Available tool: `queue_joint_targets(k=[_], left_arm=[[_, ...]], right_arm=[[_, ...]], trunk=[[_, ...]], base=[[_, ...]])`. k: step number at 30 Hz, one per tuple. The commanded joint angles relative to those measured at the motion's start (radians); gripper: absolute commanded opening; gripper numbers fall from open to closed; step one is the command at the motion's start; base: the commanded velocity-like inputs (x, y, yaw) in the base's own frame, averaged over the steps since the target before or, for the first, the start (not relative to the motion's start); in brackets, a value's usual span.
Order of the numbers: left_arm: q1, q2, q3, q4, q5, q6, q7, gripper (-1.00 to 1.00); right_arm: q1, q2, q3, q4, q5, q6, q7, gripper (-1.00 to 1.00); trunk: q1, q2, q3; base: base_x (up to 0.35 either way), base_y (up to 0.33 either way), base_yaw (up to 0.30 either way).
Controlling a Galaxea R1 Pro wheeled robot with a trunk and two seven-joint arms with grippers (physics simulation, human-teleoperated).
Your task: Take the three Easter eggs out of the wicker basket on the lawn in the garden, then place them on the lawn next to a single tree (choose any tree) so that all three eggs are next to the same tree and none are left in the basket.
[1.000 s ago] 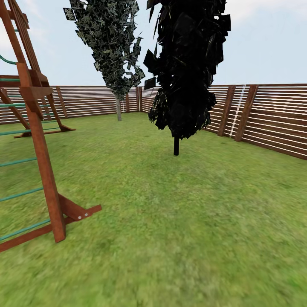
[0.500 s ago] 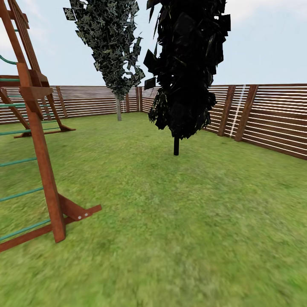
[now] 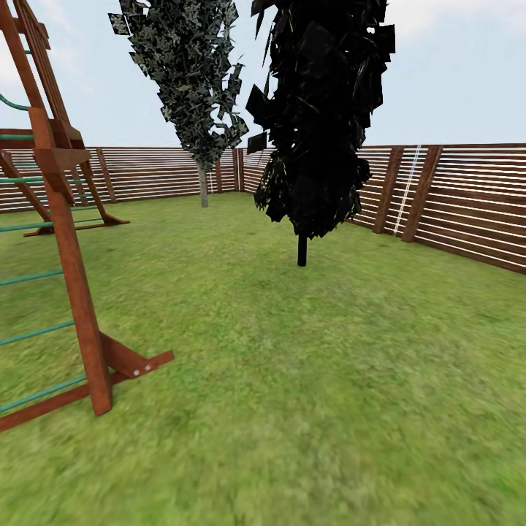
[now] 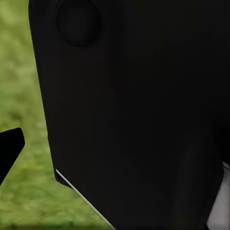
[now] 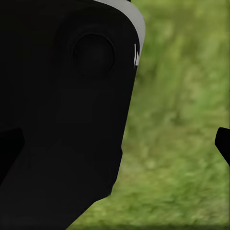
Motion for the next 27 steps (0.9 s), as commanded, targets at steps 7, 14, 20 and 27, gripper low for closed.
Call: queue_joint_targets(k=[7, 14, 20, 27], left_arm=[[0.001, 0.001, -0.001, -0.002, -0.001, 0.0, -0.003, 1.0], [0.001, 0.001, -0.001, -0.002, -0.001, 0.0, -0.003, 1.0], [0.001, 0.001, -0.001, -0.002, -0.001, 0.0, -0.003, 1.0], [0.001, 0.001, -0.001, -0.002, -0.001, 0.0, -0.003, 1.0]], right_arm=[[-0.001, 0.0, 0.005, 0.002, 0.001, -0.001, 0.001, 1.0], [-0.001, 0.0, 0.005, 0.002, 0.001, -0.001, 0.001, 1.0], [-0.001, 0.0, 0.005, 0.002, 0.001, -0.001, 0.001, 1.0], [-0.001, 0.0, 0.005, 0.002, 0.001, -0.001, 0.001, 1.0]], trunk=[[0.0, 0.0, -0.001], [0.0, 0.0, -0.001], [0.0, 0.0, -0.001], [0.0, 0.0, -0.001]], base=[[0.0, 0.0, 0.0], [0.0, 0.0, 0.0], [0.0, 0.0, 0.0], [0.0, 0.0, 0.0]])
